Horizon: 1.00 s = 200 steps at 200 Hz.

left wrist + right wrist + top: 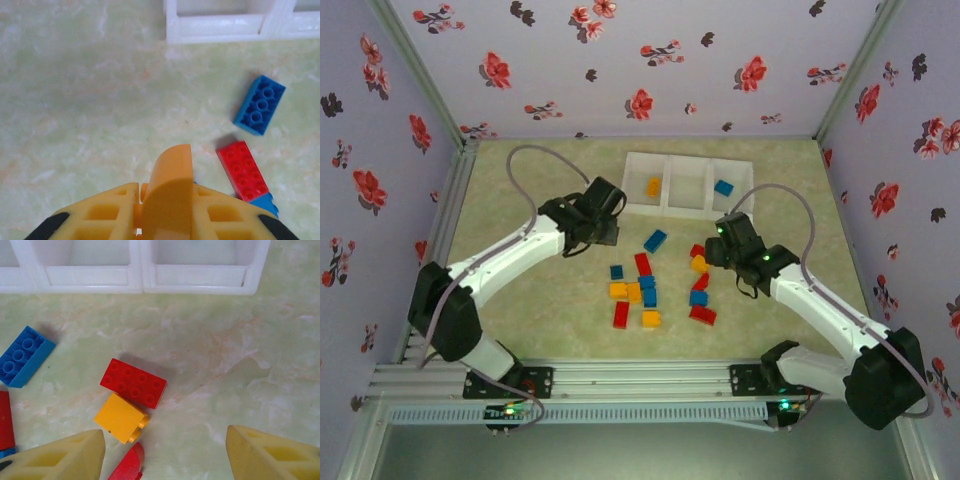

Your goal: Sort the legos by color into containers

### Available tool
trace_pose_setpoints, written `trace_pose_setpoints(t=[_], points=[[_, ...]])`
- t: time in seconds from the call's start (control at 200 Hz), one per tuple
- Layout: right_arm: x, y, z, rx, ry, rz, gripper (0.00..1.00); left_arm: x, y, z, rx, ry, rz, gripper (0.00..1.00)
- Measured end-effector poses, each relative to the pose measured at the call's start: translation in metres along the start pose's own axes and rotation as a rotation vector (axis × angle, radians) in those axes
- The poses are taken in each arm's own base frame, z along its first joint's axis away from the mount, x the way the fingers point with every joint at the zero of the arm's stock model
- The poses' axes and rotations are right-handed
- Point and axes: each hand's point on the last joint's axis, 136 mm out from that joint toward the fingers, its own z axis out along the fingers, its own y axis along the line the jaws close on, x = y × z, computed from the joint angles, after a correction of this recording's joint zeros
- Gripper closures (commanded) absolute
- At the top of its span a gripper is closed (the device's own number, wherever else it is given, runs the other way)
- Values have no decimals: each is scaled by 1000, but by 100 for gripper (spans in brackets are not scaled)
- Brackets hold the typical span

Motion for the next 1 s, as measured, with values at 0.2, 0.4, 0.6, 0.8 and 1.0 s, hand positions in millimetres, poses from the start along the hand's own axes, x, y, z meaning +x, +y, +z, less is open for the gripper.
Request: trace_pose_setpoints(t=[0.2, 0.4, 0.6, 0.8, 1.0], points=[[4, 5, -1, -16, 7, -13, 35, -42, -1, 22, -19, -24, 16, 77], [4, 5, -3, -18, 4, -13, 34, -103, -7, 52, -23, -85, -1, 78], [3, 4, -6, -21, -2, -12, 34, -144, -19, 88, -12, -121, 12, 78], [6, 3, -6, -15, 10, -16, 34, -174, -34, 121, 13, -149, 23, 43], [7, 2, -5, -12, 15, -17, 34, -181, -36, 134, 21, -141, 35, 42]])
